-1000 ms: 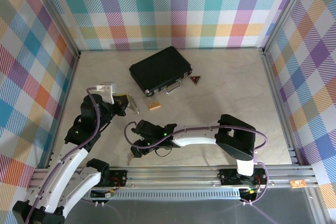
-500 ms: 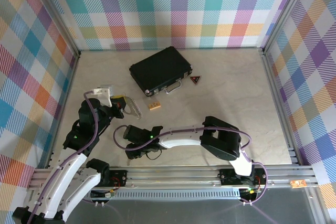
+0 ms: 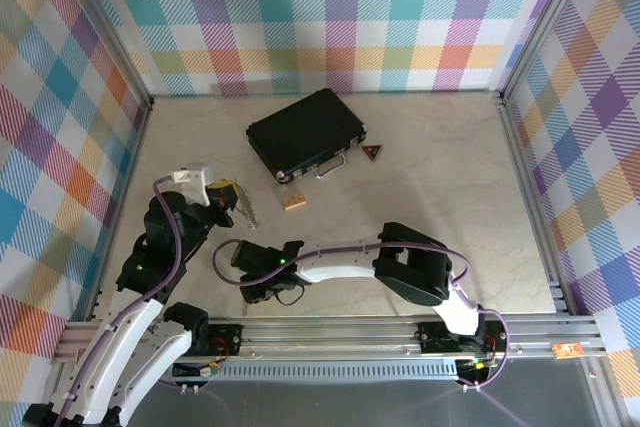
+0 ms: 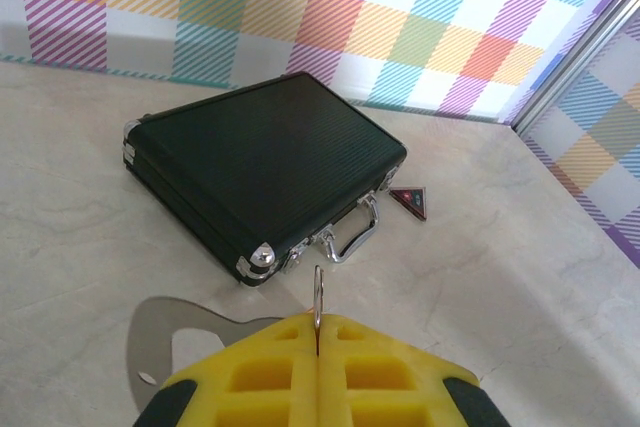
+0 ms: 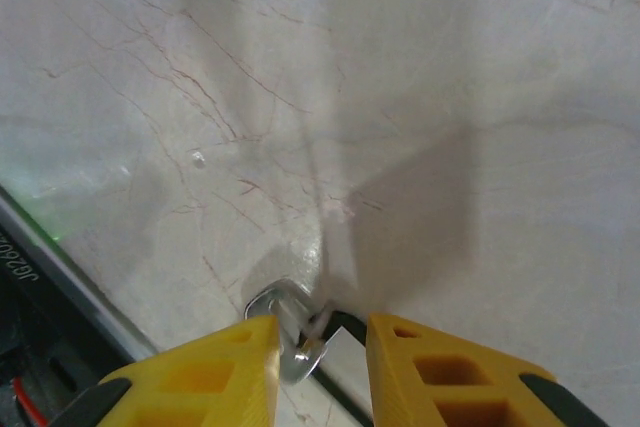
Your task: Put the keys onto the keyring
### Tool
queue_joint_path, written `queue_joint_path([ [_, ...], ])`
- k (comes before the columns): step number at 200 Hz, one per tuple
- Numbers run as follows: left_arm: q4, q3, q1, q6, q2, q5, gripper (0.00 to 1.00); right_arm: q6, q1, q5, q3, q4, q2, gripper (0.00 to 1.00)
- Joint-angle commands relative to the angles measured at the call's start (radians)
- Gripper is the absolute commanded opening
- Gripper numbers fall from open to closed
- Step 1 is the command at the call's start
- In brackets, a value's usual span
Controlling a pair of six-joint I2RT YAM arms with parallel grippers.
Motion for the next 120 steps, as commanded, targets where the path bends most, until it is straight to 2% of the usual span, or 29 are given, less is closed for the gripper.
queue_joint_path([
  [1,0.031,-0.009,0.010,0.006,-0.016,0.003,0.00,0.017,0.011,0.014,0.031,-0.023,0.020,0.28],
  [120,0.036,-0.015,0.010,0.005,-0.016,0.014,0.00,0.026,0.011,0.043,-0.012,-0.015,-0.005,0.13],
])
